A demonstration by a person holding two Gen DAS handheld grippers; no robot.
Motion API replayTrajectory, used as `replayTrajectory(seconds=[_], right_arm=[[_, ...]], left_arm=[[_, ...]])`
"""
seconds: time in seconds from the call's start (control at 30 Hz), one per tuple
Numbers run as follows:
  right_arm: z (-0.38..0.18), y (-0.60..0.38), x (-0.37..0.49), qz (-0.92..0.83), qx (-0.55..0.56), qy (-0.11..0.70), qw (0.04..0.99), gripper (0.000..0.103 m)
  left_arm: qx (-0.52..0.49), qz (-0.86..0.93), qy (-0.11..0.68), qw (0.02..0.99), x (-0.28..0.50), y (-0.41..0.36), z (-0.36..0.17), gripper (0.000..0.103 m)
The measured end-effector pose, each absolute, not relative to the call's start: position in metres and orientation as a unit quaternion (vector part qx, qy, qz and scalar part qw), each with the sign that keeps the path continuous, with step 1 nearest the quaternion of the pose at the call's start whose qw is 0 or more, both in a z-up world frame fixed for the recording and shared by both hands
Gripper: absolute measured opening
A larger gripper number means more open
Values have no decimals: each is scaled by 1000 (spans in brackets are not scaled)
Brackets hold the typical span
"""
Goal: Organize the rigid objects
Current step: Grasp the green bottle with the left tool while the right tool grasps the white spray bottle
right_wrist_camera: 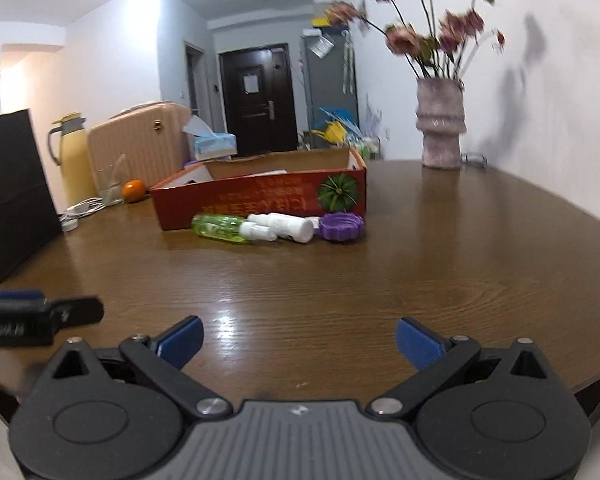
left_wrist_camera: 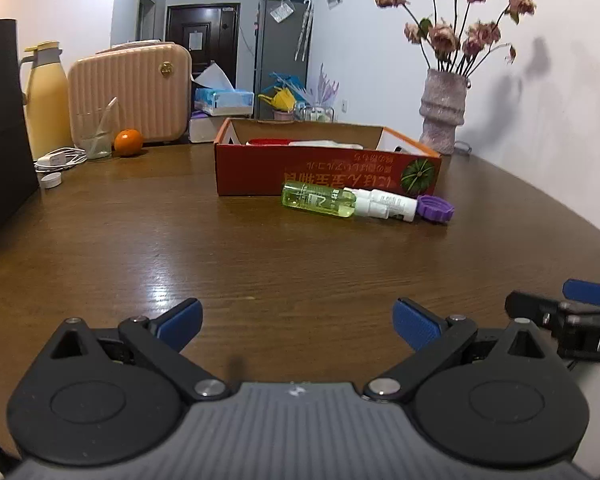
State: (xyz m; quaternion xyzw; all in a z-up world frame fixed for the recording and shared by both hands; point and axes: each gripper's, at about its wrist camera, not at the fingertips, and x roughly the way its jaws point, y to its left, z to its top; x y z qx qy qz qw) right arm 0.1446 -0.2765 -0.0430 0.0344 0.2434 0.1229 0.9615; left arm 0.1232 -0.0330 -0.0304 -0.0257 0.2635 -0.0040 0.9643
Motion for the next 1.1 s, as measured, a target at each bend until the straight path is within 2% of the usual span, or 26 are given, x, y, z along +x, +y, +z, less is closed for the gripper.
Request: replayTrajectory(seconds=[0.3,0.67,0.87,1.03,1.1], right_arm=[[-32,-277,218,139,-6,236,962,91],[-16,-284,324,166,-31,240,956,91],[-28,-268,354,182,-55,255,948,90],[-37,-255,365,222,-58,258,939,78],[-40,-249,372,230,-59,266,934,59]], left_arm=[[-32,21,255,966,213,-38,-23,103],[-69,55,299,950,358,-49,-31,103],[-60,49,314,946,376,-53,-50,103],[-46,2,306,951,357,-43,-52,103],[-30,8,299,954,352,-38,-50,103]])
